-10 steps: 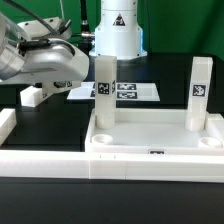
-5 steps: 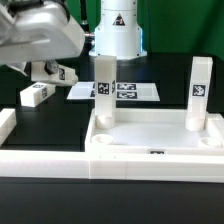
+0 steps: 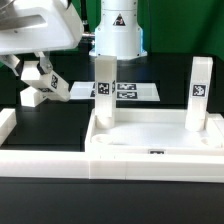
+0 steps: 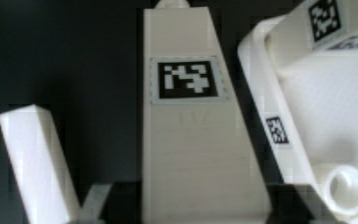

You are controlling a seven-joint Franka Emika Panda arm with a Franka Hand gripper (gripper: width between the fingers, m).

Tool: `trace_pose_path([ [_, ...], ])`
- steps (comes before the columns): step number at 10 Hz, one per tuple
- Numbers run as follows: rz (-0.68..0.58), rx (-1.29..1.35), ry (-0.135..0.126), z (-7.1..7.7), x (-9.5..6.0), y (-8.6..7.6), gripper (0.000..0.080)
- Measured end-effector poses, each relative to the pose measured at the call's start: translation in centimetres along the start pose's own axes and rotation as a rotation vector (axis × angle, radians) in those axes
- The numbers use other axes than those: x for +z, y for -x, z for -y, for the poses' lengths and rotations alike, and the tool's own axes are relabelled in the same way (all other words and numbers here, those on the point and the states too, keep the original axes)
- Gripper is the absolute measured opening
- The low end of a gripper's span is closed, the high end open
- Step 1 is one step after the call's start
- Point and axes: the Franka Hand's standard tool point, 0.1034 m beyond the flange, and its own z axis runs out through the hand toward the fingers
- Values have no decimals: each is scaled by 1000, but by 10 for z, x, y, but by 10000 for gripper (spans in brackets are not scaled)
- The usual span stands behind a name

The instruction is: Assemble desk

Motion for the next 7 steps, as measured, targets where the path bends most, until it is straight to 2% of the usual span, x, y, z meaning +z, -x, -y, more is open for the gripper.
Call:
trace_pose_path([
  [3, -194, -13, 17, 19, -24, -16, 290],
  [4, -253, 0, 18, 23, -25, -17, 290],
  [5, -305, -1, 27, 21, -26, -20, 290],
  [6, -389, 1, 47, 18, -27, -25, 290],
  [7, -425, -3, 54, 20, -27, -23, 290],
])
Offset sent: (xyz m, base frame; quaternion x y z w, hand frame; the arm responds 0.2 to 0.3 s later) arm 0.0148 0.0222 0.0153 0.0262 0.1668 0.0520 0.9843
